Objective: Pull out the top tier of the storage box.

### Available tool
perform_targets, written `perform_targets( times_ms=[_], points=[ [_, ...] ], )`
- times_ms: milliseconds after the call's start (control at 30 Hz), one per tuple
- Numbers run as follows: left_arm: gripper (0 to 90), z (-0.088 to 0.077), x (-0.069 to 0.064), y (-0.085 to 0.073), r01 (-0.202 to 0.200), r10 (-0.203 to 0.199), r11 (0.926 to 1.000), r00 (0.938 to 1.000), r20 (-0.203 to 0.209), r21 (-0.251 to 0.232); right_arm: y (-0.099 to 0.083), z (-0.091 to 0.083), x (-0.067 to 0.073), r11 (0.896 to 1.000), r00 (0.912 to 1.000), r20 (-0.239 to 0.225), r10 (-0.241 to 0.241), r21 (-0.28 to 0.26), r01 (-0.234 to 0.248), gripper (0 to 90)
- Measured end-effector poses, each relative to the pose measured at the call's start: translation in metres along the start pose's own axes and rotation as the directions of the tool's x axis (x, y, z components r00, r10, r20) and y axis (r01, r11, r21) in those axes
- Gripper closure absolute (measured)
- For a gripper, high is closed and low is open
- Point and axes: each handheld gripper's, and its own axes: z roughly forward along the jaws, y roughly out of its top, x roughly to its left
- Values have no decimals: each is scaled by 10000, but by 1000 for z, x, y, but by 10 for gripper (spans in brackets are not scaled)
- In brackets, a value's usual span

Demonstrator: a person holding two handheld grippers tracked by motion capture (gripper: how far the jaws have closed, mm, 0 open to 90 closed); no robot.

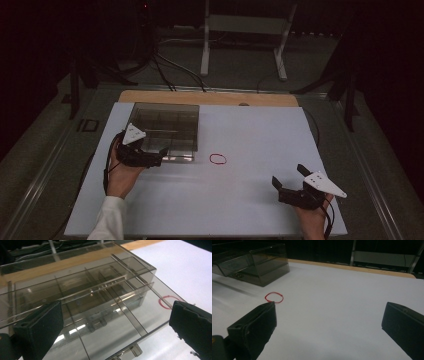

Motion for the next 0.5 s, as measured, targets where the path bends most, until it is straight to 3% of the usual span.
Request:
perform_targets(
  times_ms=[200,500],
  points=[
    [10,-4,1,-4,177,-180,9996,9998,-124,-221,0,1,2,10000,9999,-100,-86,0,86,0],
    [10,-15,5,-11,484,-487,9934,9988,-3,-1038,1,0,1,10000,9999,-89,-91,-2,91,1]
  ],
)
